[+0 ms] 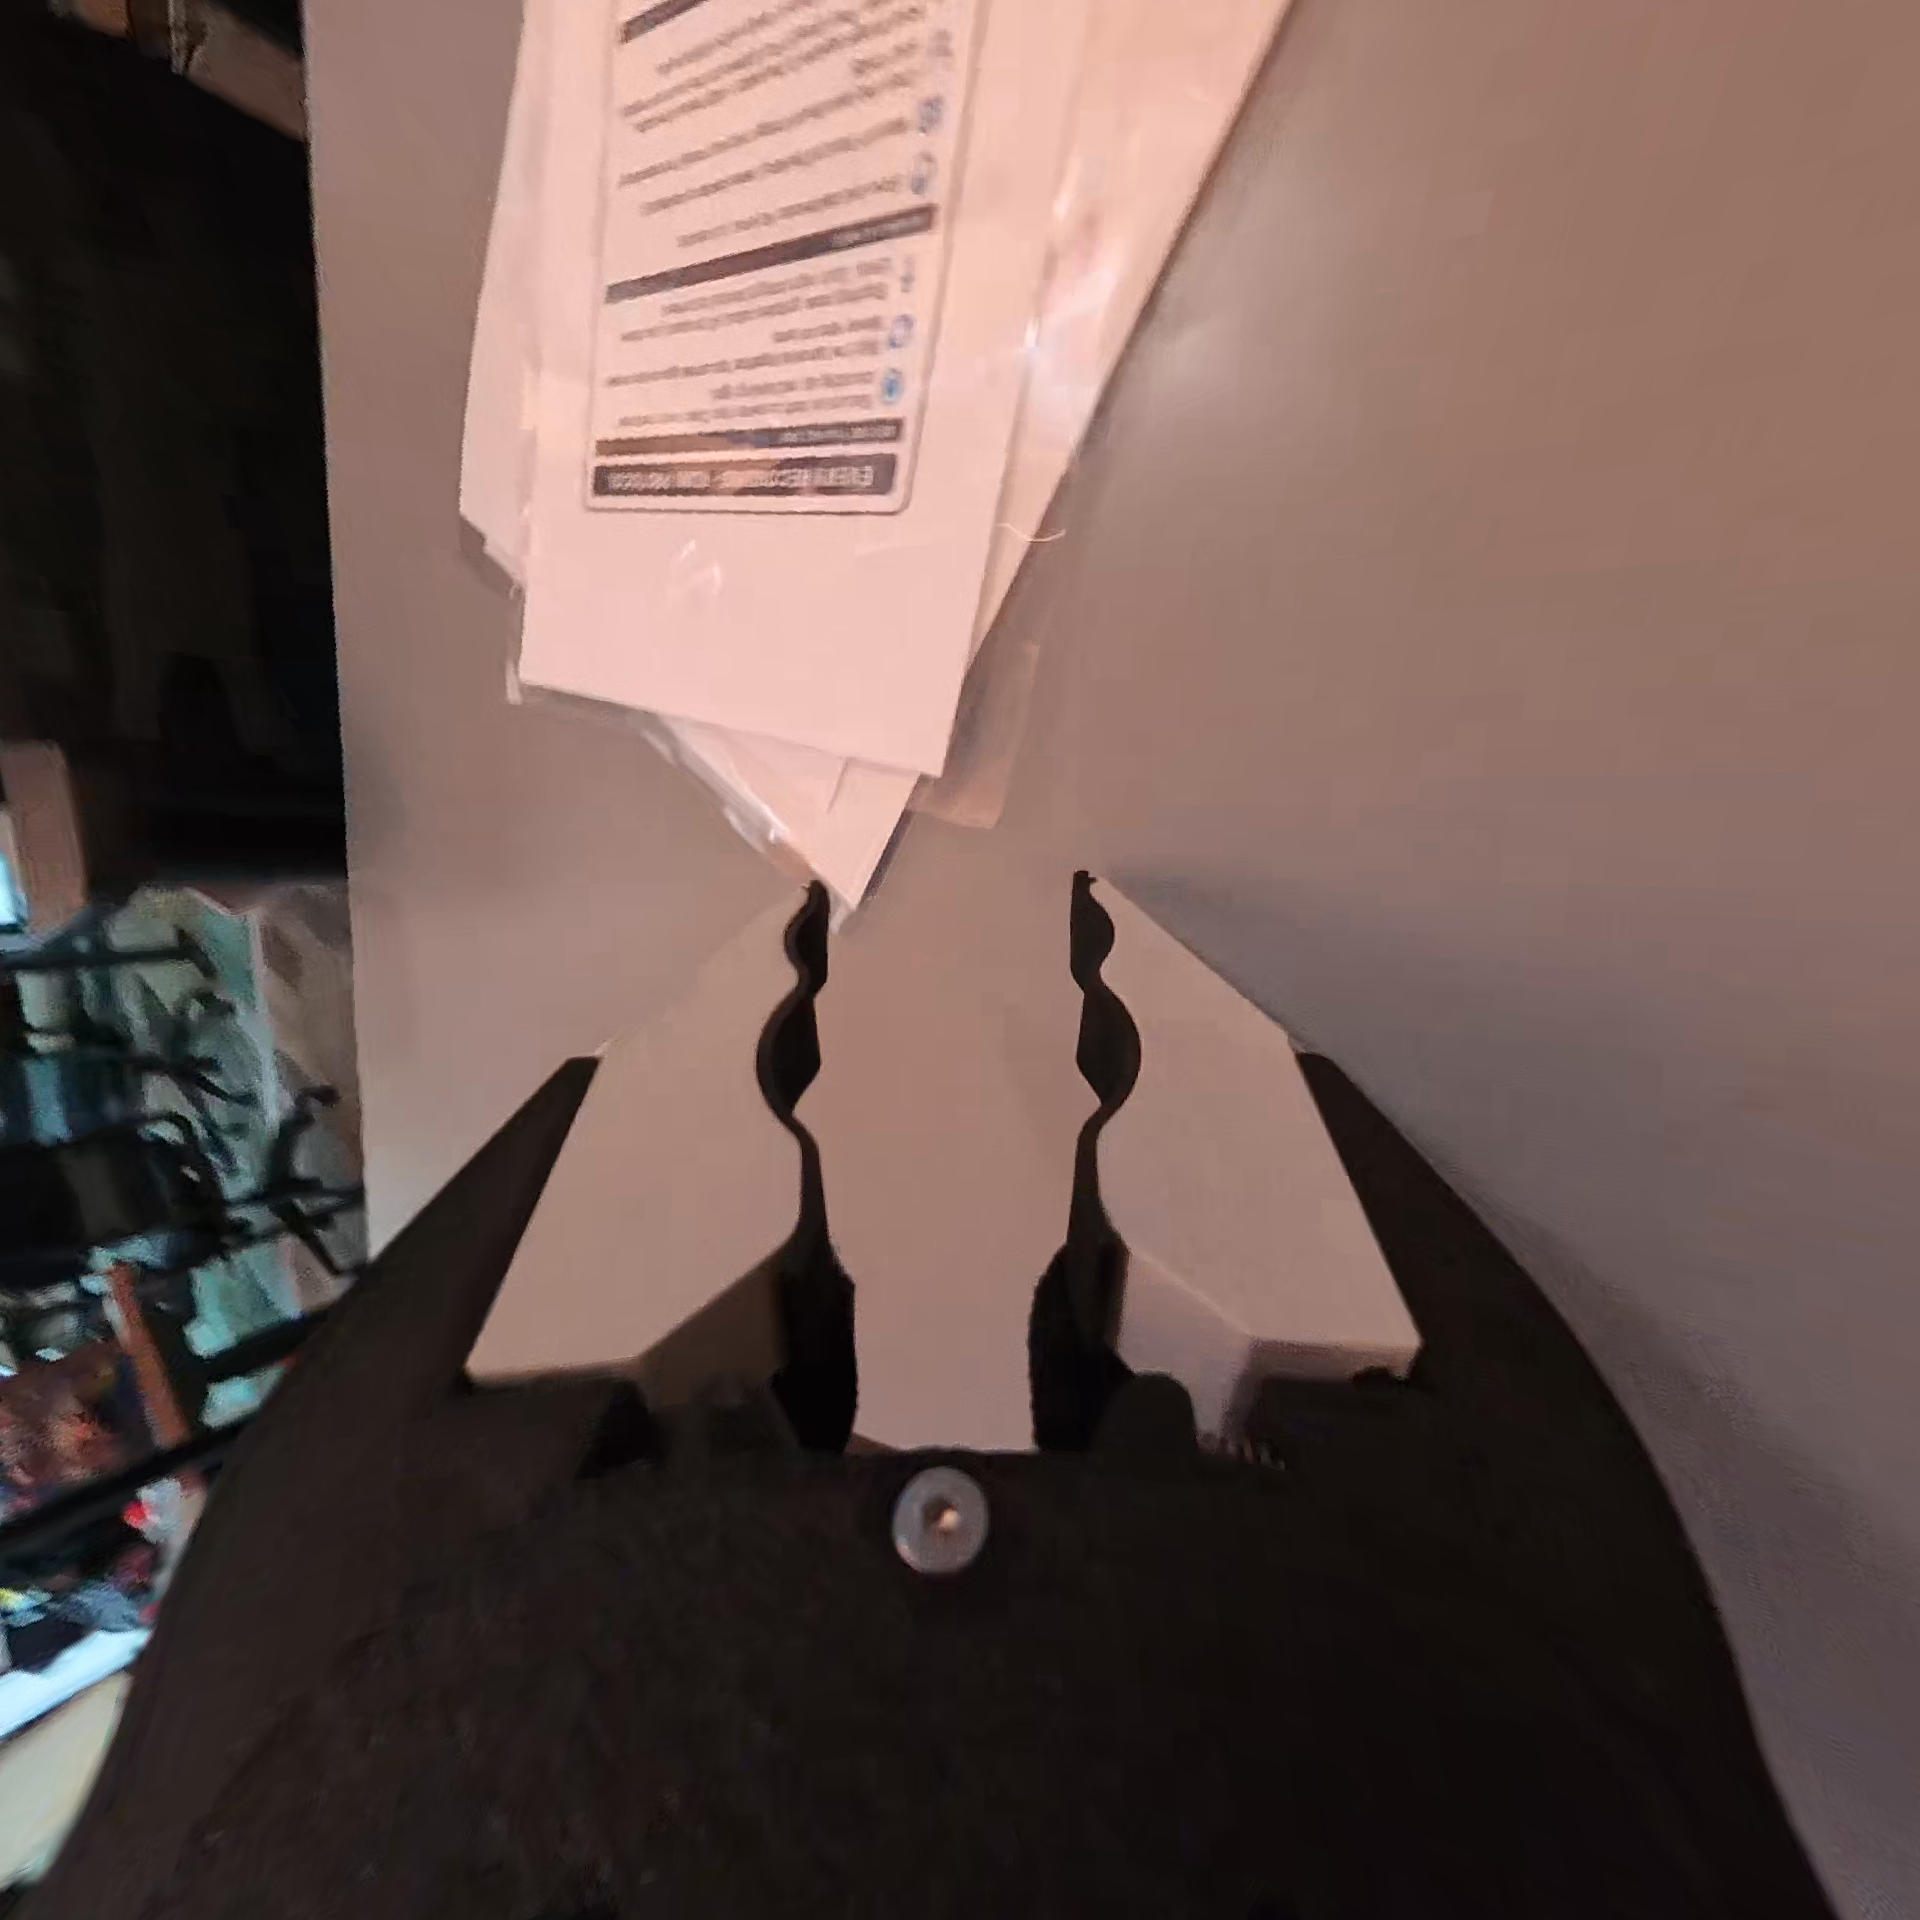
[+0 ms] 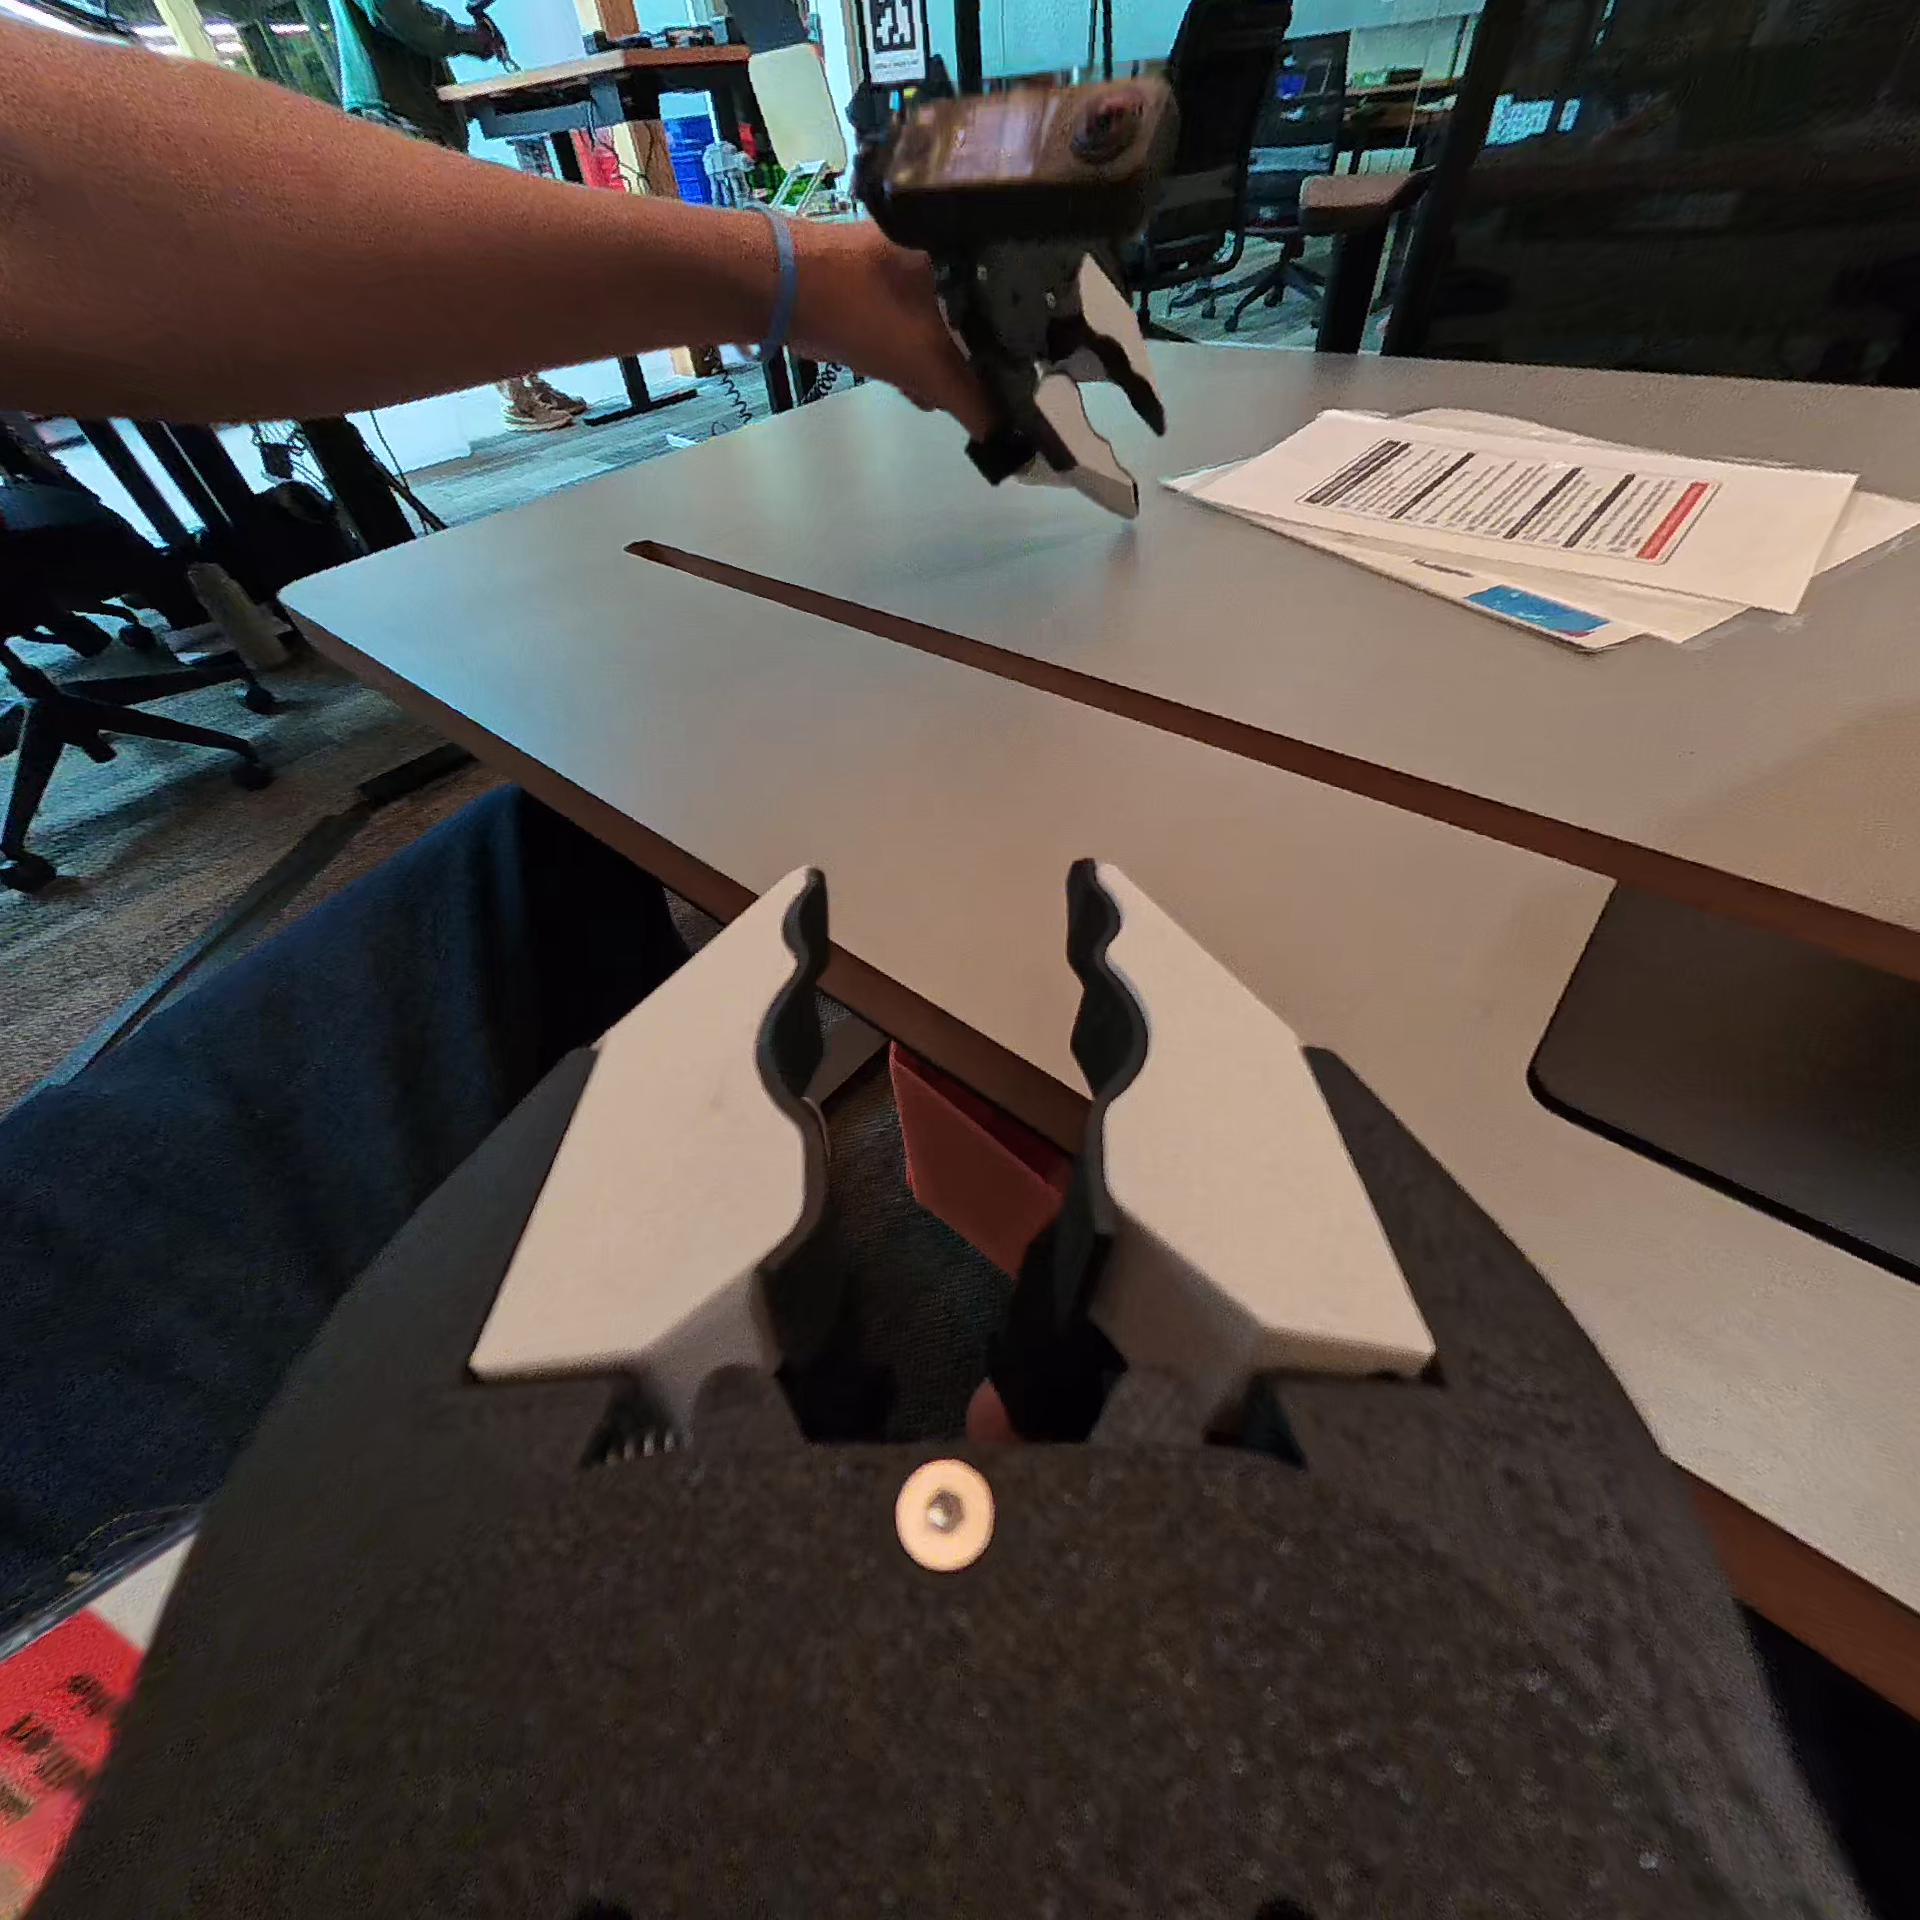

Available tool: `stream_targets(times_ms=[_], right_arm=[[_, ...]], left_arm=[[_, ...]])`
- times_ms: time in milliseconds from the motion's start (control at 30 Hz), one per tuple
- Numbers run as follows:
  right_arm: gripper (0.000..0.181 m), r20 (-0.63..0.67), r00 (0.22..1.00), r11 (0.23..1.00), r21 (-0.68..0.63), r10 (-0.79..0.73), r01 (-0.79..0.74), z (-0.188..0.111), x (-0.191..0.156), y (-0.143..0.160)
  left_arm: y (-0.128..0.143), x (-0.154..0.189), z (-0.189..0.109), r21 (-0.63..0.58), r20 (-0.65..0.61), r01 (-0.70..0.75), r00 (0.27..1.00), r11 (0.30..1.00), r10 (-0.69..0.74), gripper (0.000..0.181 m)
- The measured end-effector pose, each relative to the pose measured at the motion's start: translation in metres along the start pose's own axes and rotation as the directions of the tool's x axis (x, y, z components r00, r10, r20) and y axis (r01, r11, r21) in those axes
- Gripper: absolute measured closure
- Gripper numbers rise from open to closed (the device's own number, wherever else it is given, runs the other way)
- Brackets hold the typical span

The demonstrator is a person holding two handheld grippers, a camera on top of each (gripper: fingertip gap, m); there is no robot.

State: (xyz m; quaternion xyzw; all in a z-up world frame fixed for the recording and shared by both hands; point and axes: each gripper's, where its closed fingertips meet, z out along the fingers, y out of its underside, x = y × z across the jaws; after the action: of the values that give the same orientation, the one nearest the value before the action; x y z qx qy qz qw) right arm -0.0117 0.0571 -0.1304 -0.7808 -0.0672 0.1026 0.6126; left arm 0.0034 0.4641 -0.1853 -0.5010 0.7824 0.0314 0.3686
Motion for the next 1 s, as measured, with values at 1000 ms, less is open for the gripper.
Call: stream_targets(times_ms=[1000], right_arm=[[0.127, 0.093, 0.993, 0.995, 0.054, 0.075, -0.08, 0.032, 0.041, -0.031]], left_arm=[[-0.046, -0.042, -0.044, 0.129, 0.256, -0.349, 0.916, 0.928, 0.308, 0.181]])
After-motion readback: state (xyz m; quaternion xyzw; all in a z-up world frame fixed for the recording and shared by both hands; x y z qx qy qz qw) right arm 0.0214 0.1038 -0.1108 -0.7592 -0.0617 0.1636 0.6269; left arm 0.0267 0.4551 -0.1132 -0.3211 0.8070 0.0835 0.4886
